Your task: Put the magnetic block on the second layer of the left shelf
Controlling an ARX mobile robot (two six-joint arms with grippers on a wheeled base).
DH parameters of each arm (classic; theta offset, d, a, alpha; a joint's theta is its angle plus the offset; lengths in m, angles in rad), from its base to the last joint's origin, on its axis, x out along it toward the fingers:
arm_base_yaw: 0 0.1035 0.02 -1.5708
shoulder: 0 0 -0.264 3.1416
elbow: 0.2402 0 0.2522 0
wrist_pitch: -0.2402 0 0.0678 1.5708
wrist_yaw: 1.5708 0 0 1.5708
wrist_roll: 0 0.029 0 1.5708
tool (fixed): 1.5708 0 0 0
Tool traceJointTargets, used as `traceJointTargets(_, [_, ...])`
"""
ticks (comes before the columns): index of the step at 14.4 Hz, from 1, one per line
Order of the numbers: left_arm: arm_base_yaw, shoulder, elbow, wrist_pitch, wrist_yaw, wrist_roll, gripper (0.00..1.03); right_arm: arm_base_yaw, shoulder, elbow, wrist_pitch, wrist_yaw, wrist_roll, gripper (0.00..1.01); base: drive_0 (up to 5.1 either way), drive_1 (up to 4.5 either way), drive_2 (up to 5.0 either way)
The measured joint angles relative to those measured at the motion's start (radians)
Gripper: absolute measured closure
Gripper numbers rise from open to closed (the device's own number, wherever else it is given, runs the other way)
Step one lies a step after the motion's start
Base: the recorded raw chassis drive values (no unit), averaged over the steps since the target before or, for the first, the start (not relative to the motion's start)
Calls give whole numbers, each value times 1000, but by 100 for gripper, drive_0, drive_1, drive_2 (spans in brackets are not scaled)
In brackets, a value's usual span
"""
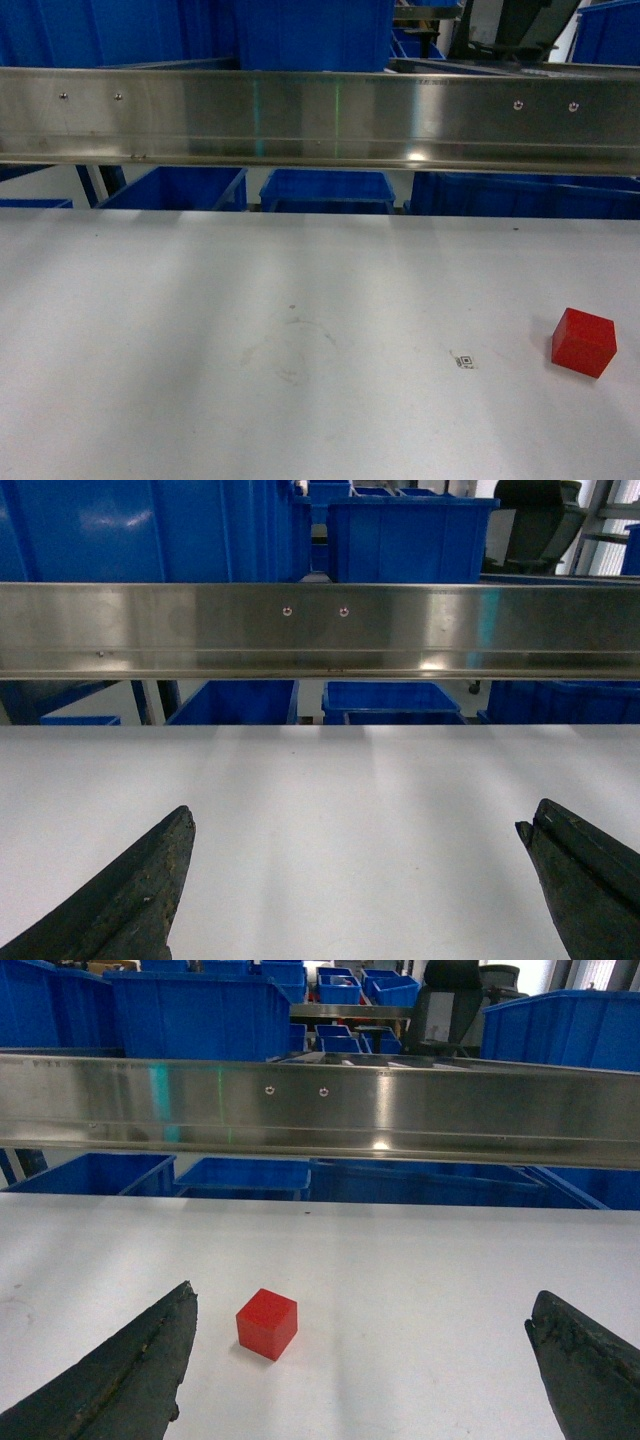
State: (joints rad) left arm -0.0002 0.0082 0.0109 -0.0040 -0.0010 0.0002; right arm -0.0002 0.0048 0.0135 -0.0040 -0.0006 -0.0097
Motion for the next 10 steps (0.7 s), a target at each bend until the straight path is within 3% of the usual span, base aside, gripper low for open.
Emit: traceJointTargets(10, [0, 0, 0, 0, 0, 0, 5, 0, 0, 0, 0, 0, 0, 3, 0, 0, 0])
